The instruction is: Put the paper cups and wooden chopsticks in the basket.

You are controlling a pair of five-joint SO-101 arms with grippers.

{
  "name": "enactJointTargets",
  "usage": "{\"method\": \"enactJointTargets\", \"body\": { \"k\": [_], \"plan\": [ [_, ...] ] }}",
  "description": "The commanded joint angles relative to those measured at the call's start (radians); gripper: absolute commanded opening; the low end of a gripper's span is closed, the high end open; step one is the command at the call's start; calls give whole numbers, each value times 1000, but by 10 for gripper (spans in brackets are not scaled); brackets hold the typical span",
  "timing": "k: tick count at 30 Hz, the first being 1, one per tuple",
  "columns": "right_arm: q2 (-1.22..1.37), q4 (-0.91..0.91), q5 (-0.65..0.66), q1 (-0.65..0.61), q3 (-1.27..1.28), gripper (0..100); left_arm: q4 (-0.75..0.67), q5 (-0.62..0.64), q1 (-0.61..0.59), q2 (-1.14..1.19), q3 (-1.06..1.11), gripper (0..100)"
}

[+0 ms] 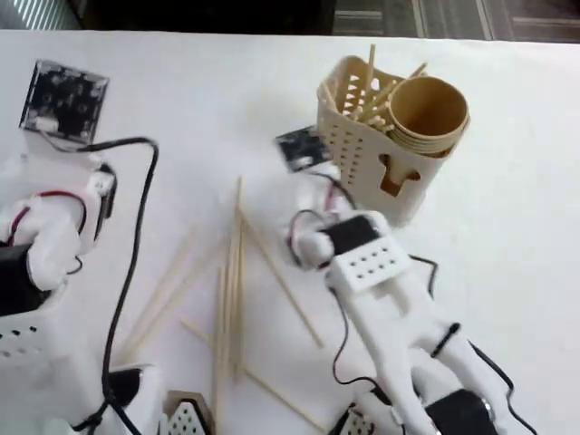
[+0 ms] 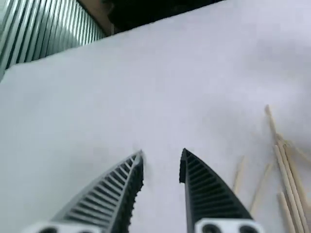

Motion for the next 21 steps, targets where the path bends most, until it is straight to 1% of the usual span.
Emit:
{"method": "enactJointTargets", "body": {
  "k": [1,4,8,10,12,14,17,21],
  "plan": [
    [54,18,-86,-122,-106,128,-104,60,-77,-88,193,138],
    [154,19,-135,-211,-180,129,-192,84,-113,-137,344,138],
    [343,22,-212,-265,-293,129,-298,140,-131,-194,511,138],
    [450,33,-247,-269,-362,129,-338,196,-130,-219,594,136],
    [549,68,-272,-269,-433,130,-385,267,-125,-243,683,138],
    [627,111,-290,-269,-505,130,-440,311,-124,-266,756,138],
    [708,156,-292,-269,-594,130,-503,321,-125,-300,827,137],
    [765,156,-305,-269,-644,131,-511,322,-125,-338,868,136]
  ]
}}
